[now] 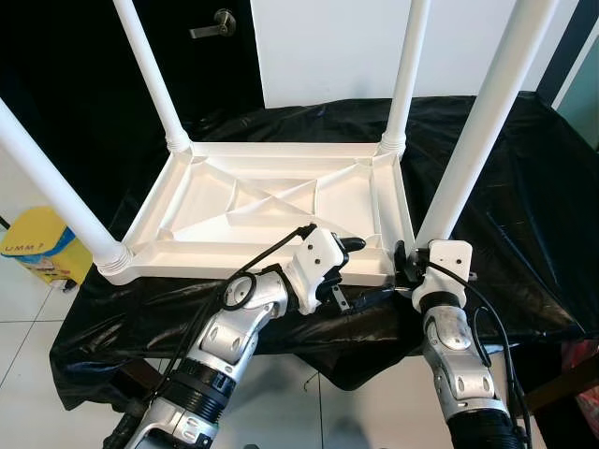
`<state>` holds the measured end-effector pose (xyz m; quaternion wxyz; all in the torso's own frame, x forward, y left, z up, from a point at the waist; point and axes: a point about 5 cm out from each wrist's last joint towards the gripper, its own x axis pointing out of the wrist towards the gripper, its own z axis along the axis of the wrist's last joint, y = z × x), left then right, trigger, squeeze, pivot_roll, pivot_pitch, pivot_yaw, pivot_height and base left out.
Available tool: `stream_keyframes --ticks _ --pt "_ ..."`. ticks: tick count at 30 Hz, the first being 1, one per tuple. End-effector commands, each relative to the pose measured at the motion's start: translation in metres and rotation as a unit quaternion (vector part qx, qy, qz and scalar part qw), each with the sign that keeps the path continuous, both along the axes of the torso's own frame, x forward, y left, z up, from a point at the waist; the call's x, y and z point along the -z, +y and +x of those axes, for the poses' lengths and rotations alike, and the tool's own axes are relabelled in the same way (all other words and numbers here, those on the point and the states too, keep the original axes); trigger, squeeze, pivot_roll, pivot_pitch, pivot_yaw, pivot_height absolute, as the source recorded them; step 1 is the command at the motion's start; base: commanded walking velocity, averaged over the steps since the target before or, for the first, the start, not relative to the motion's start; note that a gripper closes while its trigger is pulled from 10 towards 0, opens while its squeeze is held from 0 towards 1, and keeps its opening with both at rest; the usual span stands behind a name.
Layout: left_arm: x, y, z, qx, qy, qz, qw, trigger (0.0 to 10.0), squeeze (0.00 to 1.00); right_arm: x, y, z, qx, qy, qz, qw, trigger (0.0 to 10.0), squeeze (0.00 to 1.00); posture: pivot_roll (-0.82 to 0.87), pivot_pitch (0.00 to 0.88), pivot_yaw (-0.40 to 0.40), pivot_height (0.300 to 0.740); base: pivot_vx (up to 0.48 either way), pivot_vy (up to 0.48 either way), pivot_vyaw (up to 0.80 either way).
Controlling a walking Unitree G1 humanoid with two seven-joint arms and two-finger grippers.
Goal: Building children table
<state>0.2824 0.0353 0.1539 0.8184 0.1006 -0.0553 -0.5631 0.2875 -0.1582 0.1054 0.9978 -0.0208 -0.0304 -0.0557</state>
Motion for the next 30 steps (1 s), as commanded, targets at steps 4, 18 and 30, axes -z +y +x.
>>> stream_keyframes --ticks 4,18,30 --pt "0.000 0.004 0.003 -0.020 -0.005 -0.003 1.000 10.0 0.00 -0.002 -0.003 -0.003 -0.065 -0.009 0.014 0.998 10.0 1.00 -0.19 0.000 0.030 0.740 0.000 0.000 0.00" --pt "0.001 0.004 0.000 -0.013 -0.002 0.000 1.000 10.0 0.00 -0.015 -0.033 0.009 -0.318 0.017 -0.058 0.946 10.0 0.00 -0.19 0.000 0.050 0.740 0.000 0.000 0.00" --pt "-0.002 0.001 -0.001 -0.010 0.000 -0.006 1.000 10.0 0.00 -0.011 -0.041 0.025 -0.404 0.068 -0.091 0.907 0.0 0.00 -0.19 0.000 0.059 0.740 0.000 0.000 0.00"
